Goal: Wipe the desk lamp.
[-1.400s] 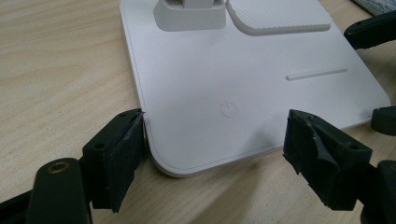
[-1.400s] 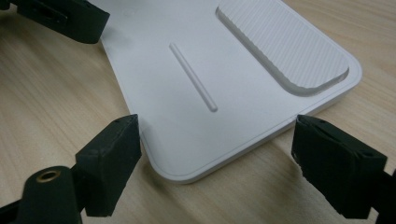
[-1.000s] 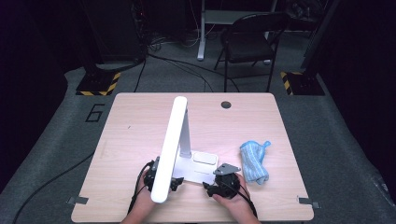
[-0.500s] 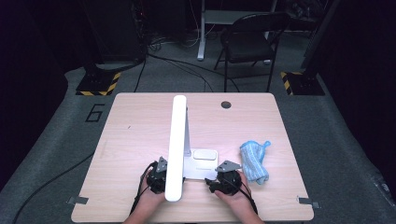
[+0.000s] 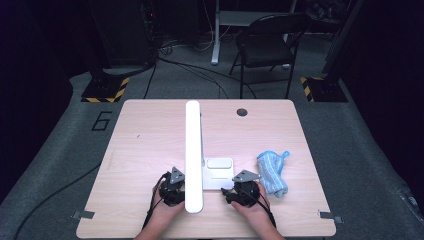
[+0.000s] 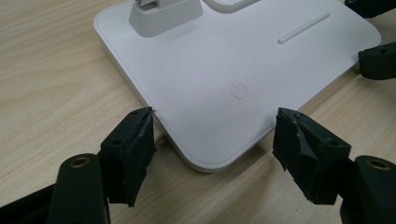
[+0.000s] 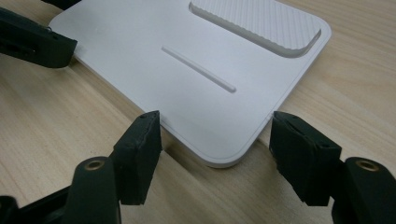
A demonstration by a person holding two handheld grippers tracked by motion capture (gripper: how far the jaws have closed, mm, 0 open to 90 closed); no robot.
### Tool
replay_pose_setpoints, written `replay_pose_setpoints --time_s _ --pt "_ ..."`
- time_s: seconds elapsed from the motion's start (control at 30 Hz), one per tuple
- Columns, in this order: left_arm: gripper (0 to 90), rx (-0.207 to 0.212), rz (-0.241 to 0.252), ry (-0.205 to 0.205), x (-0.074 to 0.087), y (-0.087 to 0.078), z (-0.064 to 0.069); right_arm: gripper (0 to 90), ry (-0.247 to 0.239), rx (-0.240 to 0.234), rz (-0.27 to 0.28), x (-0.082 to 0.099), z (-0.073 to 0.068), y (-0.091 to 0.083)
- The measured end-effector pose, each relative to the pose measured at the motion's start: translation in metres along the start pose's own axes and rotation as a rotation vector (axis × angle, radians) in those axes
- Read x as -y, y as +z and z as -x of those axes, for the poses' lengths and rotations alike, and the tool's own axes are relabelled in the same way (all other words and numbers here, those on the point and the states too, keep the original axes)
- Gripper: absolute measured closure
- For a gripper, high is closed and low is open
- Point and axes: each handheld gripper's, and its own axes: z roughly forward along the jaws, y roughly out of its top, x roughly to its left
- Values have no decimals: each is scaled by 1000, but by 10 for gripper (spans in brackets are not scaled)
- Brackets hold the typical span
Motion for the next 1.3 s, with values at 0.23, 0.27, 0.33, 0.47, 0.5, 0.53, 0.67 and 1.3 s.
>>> replay_pose_setpoints --time_s 0.23,0.27,0.33,0.47,0.5,0.53,0.67,1.3 --pt "293 -6 2 1 -1 2 0 345 -8 8 6 0 1 0" --pt "293 -7 2 0 -1 2 0 345 -8 8 6 0 1 0" --pt "293 -7 10 -5 -1 2 0 345 -10 8 8 0 1 0" --pt "294 -4 5 1 -1 1 0 341 -5 9 8 0 1 0" --pt "295 -9 22 -12 0 3 0 339 -8 9 10 0 1 1" --pt "296 6 14 -13 -1 2 -1 339 -7 8 10 0 1 1" --pt "297 14 21 -29 -1 2 -3 342 -4 5 8 1 2 1" --pt "288 62 83 -73 -15 -27 -16 335 14 -11 47 0 3 -17"
